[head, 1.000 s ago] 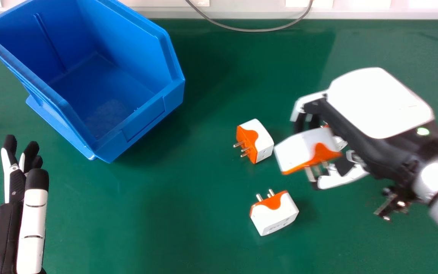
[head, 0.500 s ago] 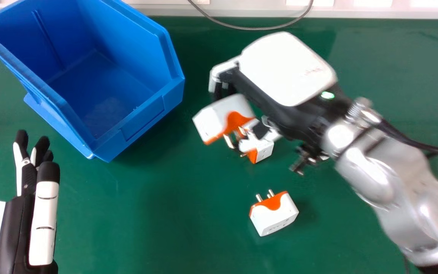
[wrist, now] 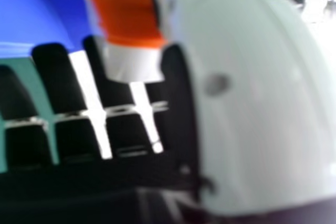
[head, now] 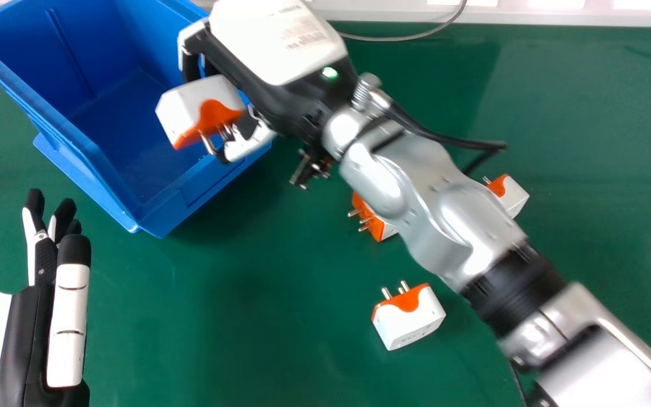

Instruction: Pick all objects and put in blue box

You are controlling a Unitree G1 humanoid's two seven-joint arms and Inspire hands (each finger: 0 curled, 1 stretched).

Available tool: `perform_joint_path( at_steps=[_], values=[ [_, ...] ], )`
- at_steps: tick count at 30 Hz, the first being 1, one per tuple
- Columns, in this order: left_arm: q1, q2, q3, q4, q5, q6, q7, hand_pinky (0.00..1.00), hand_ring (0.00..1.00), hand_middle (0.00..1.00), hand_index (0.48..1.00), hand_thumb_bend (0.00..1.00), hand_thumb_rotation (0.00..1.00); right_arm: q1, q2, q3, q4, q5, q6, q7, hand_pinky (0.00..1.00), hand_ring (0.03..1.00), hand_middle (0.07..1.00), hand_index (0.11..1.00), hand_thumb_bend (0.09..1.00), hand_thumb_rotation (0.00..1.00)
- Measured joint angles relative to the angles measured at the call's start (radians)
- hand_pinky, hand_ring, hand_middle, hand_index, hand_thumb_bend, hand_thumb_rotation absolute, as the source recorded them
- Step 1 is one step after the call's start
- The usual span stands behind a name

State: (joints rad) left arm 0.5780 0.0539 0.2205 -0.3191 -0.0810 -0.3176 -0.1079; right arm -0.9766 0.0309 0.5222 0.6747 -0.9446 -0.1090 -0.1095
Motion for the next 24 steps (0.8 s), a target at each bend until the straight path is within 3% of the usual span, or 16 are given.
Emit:
perform_joint_path(
  at_steps=[9, 12, 15, 17, 24],
  values=[
    [0.001, -0.002, -0.007, 0.0, 0.006, -0.003, 0.004, 1.0, 1.0, 1.0, 1.0, 0.64, 1.0, -0.254, 0.138, 0.07, 0.404, 0.001, -0.024, -0.183, 0.33, 0.409, 0.479, 0.523, 0.494, 0.0],
    [0.005, -0.003, -0.007, 0.0, 0.008, -0.005, 0.01, 1.0, 1.0, 1.0, 1.0, 0.64, 0.99, -0.296, 0.144, 0.093, 0.514, 0.0, -0.032, -0.208, 0.34, 0.412, 0.476, 0.514, 0.496, 0.0],
    [0.01, -0.007, -0.011, 0.001, 0.022, -0.006, 0.018, 1.0, 1.0, 1.0, 1.0, 0.65, 0.99, -0.317, 0.145, 0.114, 0.576, 0.0, -0.028, -0.228, 0.35, 0.415, 0.483, 0.499, 0.499, 0.0],
    [0.008, -0.009, -0.022, 0.001, 0.032, -0.006, 0.019, 1.0, 1.0, 1.0, 1.0, 0.65, 0.99, -0.322, 0.145, 0.127, 0.6, 0.0, -0.016, -0.247, 0.35, 0.414, 0.484, 0.498, 0.499, 0.0],
    [0.008, -0.009, -0.03, 0.001, 0.033, -0.011, 0.02, 1.0, 1.0, 1.0, 1.0, 0.66, 0.99, -0.325, 0.146, 0.165, 0.618, -0.001, -0.006, -0.308, 0.32, 0.396, 0.461, 0.516, 0.495, 0.0]
  ],
)
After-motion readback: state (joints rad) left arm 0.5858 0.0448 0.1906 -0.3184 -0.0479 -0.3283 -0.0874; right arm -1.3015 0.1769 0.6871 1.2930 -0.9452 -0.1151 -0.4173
